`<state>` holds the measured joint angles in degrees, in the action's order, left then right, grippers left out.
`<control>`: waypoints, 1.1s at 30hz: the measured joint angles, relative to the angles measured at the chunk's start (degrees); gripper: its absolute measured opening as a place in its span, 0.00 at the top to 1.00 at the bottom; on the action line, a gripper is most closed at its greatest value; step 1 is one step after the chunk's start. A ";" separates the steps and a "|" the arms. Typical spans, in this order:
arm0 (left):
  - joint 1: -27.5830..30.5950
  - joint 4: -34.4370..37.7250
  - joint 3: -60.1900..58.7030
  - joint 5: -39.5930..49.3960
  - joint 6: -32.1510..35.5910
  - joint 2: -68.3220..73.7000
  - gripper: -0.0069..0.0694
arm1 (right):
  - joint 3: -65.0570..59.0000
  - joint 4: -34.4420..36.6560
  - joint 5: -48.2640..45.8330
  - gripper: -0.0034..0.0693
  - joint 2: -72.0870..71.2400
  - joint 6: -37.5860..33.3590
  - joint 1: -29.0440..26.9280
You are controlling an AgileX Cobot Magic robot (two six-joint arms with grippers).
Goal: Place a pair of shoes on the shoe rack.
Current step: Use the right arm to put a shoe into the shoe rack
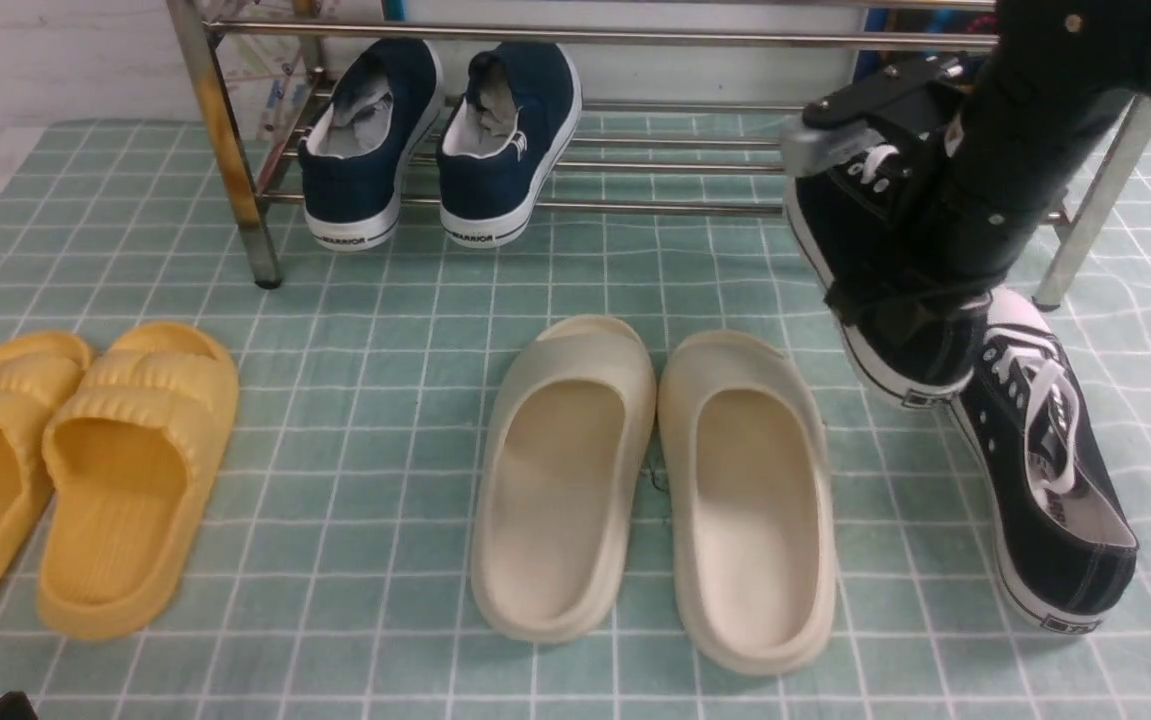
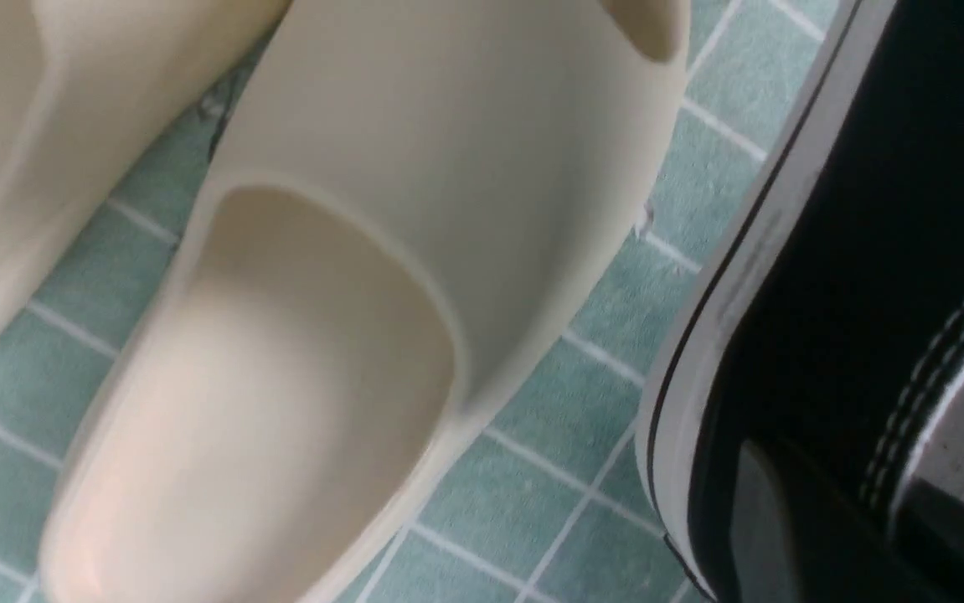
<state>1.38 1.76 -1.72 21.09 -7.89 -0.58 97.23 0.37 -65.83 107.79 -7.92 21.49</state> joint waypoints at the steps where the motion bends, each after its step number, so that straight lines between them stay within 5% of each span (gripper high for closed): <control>1: 0.00 0.00 0.00 0.00 0.00 0.00 0.76 | 2.27 0.11 -0.25 0.93 2.02 -0.47 -0.34; 15: 0.00 0.00 0.00 0.00 0.00 0.00 0.74 | 30.82 -0.37 -3.34 0.93 20.74 -3.07 -1.47; 33: 0.00 0.00 0.00 0.00 0.00 0.00 0.72 | 34.66 -0.37 2.12 0.91 24.59 0.32 -1.95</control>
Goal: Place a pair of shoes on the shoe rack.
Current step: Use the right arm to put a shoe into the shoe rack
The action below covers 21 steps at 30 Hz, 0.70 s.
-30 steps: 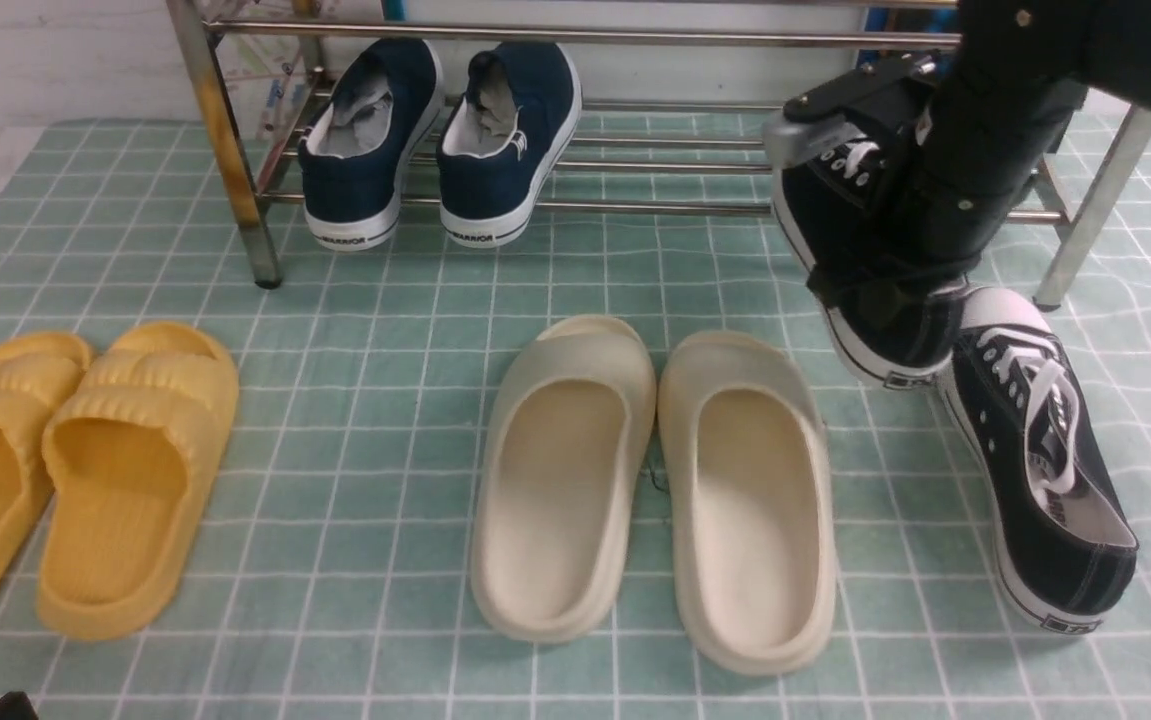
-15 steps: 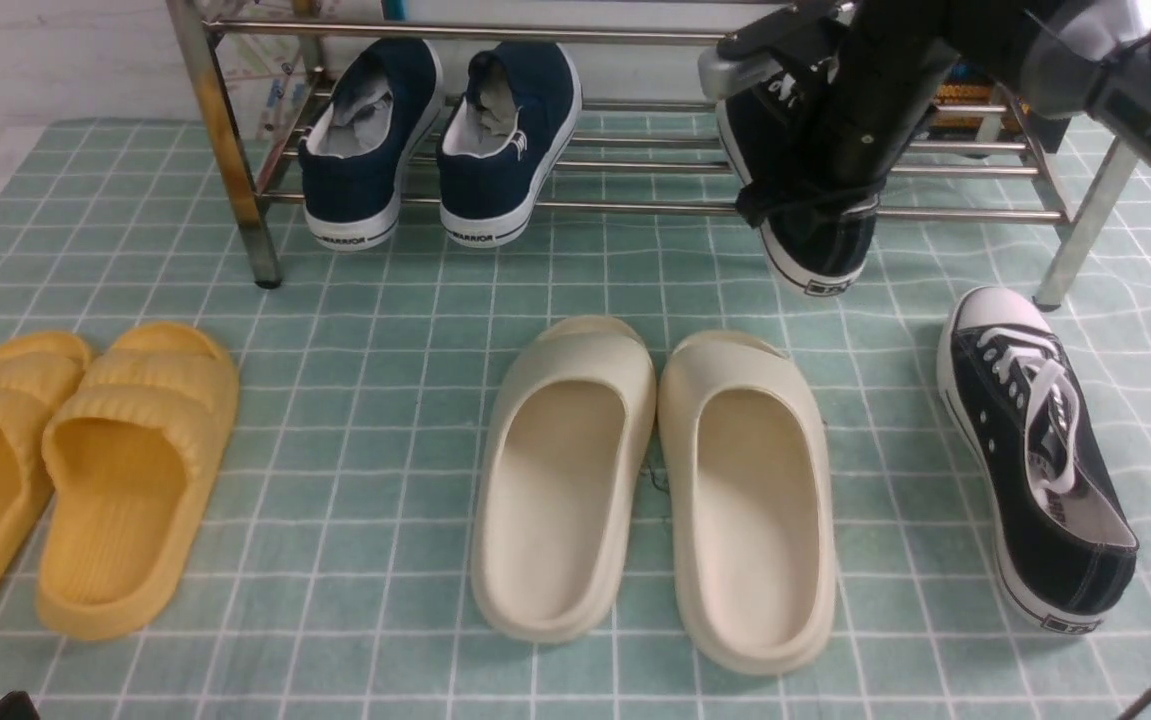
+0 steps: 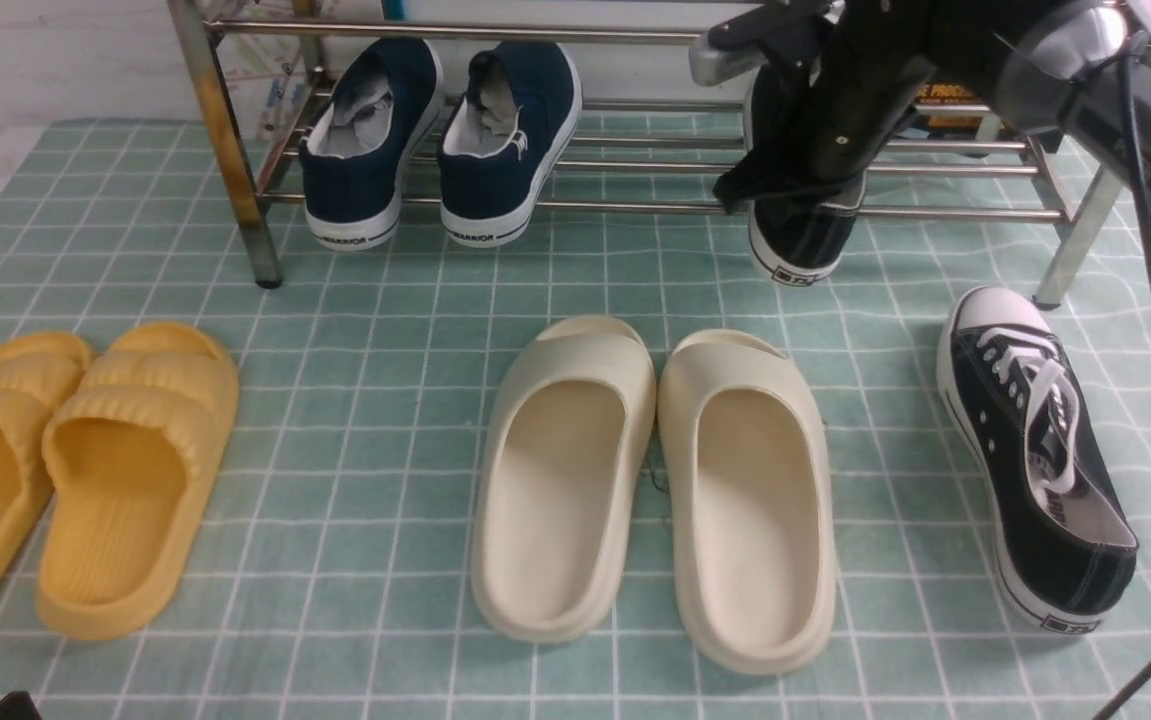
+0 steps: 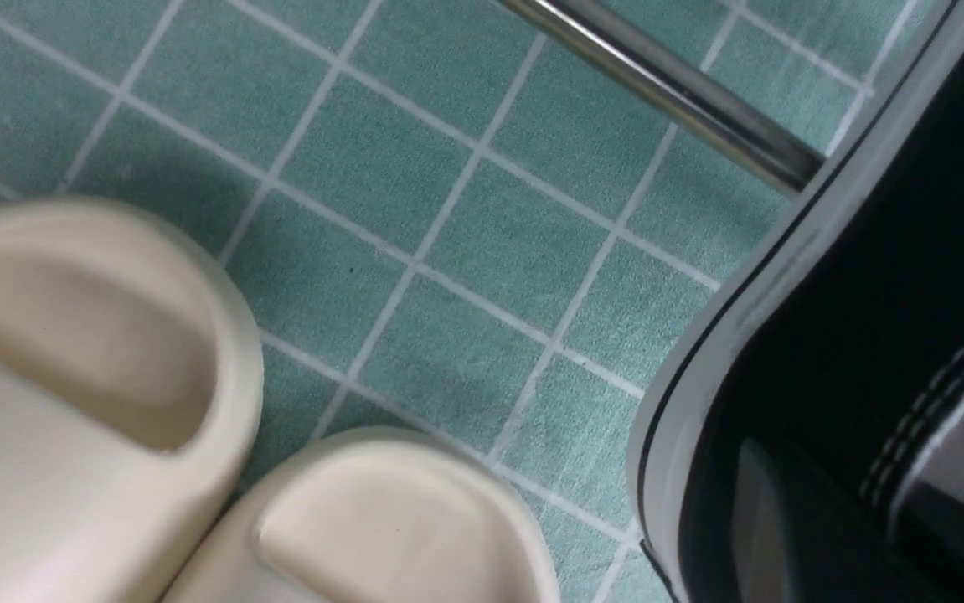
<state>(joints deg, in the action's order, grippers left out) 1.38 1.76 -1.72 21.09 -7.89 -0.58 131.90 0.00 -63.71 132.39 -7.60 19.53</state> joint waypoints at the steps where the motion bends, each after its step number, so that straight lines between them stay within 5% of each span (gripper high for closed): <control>1: 0.00 0.00 0.00 0.00 0.00 0.00 0.72 | 0.00 0.00 0.00 0.91 0.00 0.00 -0.03; 8: 0.00 0.00 0.00 0.00 0.00 0.00 0.71 | 0.39 -2.74 0.18 0.79 -0.12 1.85 -0.03; 14: 0.00 0.00 0.00 0.00 0.00 0.00 0.71 | 0.84 -6.11 -0.94 0.55 -0.60 2.42 -0.08; 21: 0.00 0.00 0.00 0.00 0.00 0.00 0.71 | 0.84 -6.39 -6.60 0.47 -4.49 2.47 -0.44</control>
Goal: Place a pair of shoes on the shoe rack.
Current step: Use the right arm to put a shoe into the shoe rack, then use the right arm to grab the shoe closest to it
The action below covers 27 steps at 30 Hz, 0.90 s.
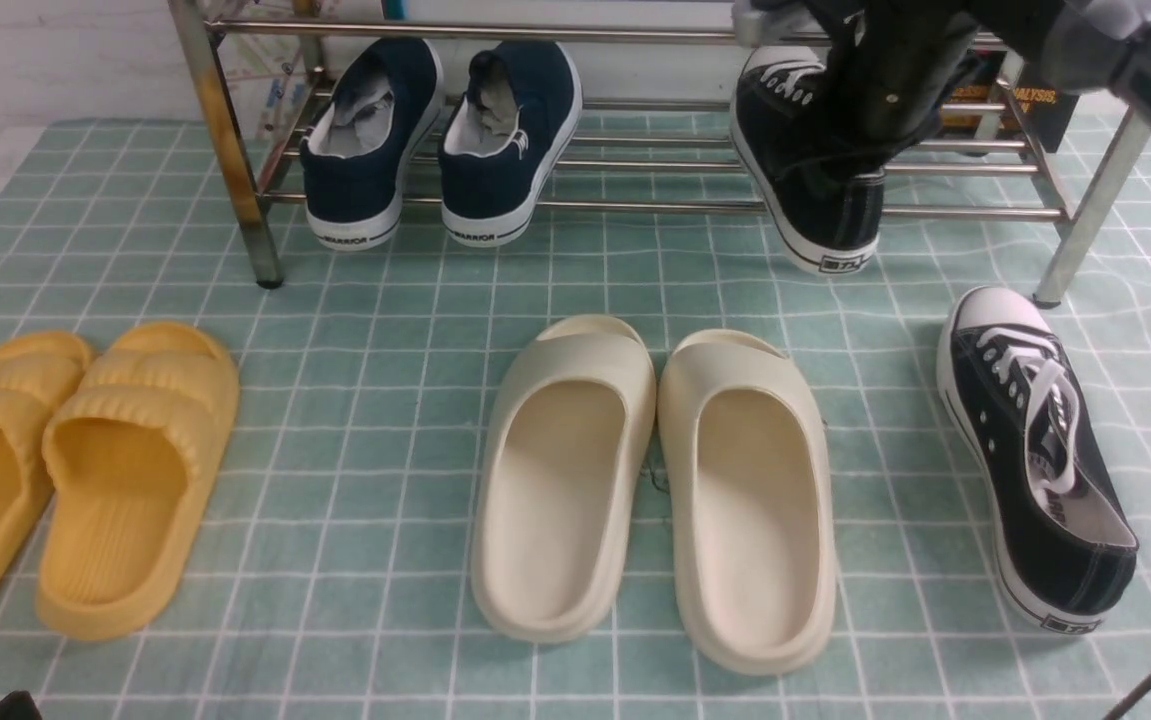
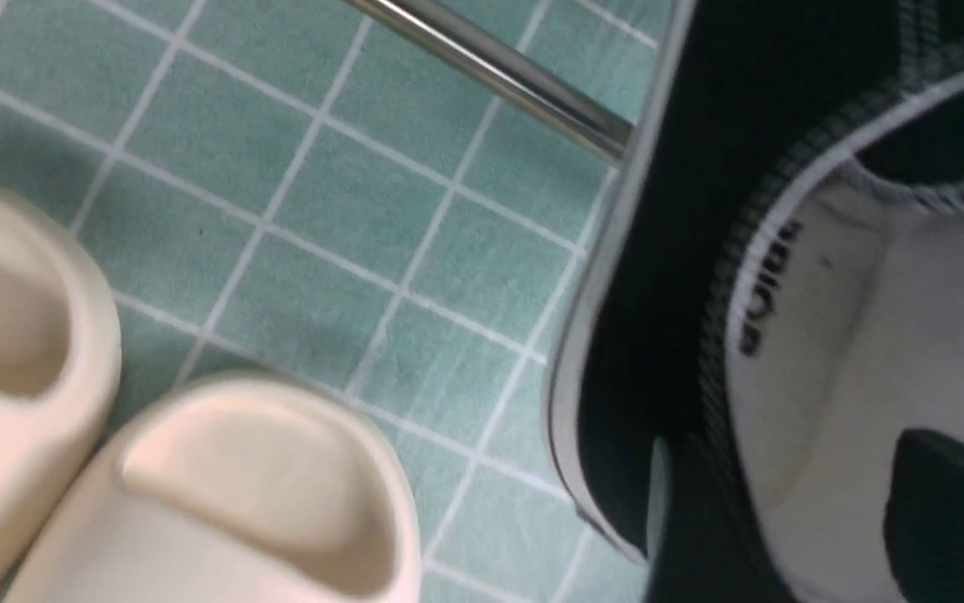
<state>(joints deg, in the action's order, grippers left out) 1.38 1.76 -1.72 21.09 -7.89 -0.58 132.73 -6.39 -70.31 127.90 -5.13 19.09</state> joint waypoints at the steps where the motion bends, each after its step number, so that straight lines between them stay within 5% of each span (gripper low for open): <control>1: 0.00 0.00 0.00 0.00 0.00 0.00 0.71 | 0.00 0.00 -0.57 0.47 -0.75 -0.30 -0.12; 9: 0.00 0.00 0.00 0.00 0.00 0.00 0.70 | -5.58 3.92 -1.09 0.47 -7.84 -1.35 -0.19; 15: 0.00 0.00 0.00 0.00 0.00 0.00 0.69 | -27.12 9.76 -1.01 0.47 -23.48 -1.30 -0.19; 27: 0.00 0.00 0.00 0.00 0.00 0.00 0.68 | -70.38 5.57 7.35 0.47 -45.34 8.87 -0.19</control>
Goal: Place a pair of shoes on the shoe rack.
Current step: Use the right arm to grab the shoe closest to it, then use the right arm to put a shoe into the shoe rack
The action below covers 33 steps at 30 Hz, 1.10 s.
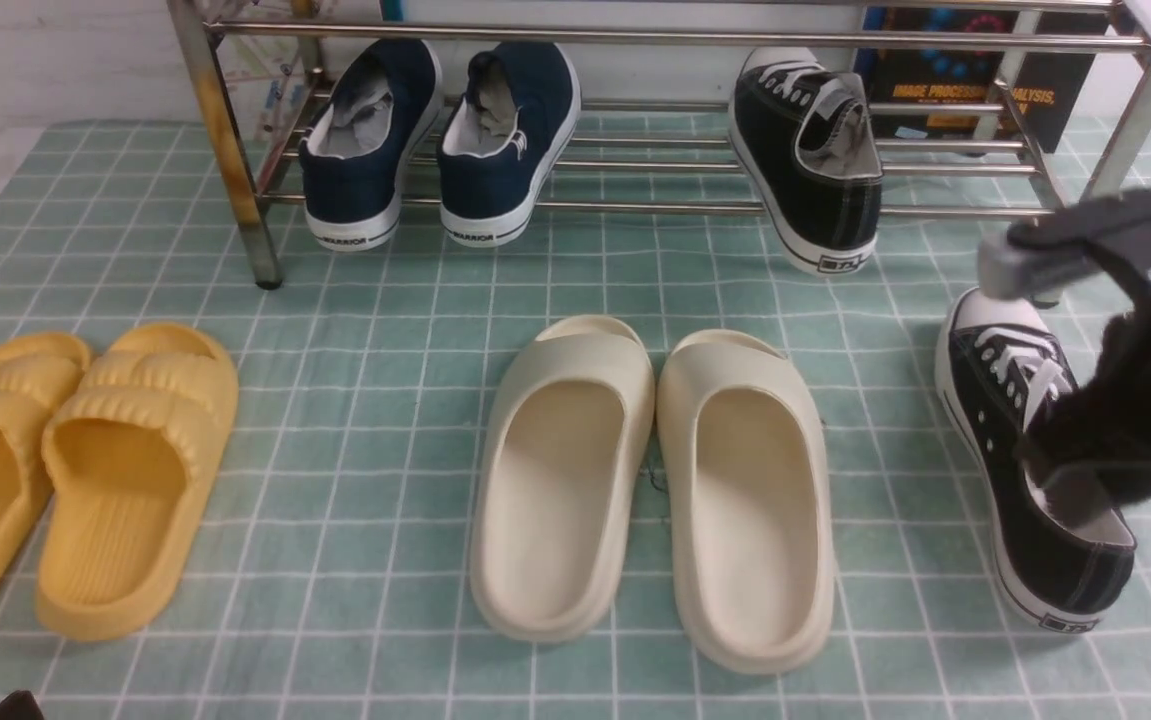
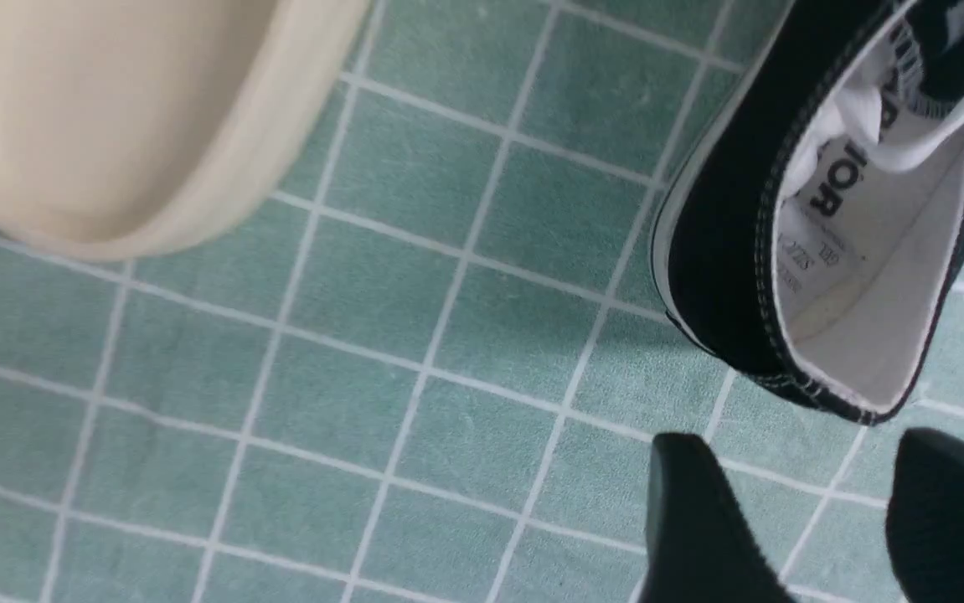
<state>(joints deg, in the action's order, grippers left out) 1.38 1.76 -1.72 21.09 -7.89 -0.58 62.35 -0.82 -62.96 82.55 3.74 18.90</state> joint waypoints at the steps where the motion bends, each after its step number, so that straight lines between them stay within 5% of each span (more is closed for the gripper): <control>1: 0.00 0.00 0.00 0.00 0.00 0.00 0.68 | -0.94 -0.29 0.91 0.47 0.00 0.37 0.00; 14: 0.00 0.00 0.00 0.00 0.00 0.00 0.67 | -8.54 -4.93 20.54 0.52 6.95 3.12 0.00; 26: 0.00 0.00 0.00 0.00 0.00 0.00 0.66 | -7.36 -6.22 16.90 0.92 9.43 3.12 0.00; 33: 0.00 0.00 0.00 0.00 0.00 0.00 0.66 | -0.26 -7.17 8.90 0.92 2.85 2.31 0.00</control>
<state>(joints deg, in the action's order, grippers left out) 1.38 1.76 -1.72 21.09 -7.89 -0.58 62.09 -7.99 -54.06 85.40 6.05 18.90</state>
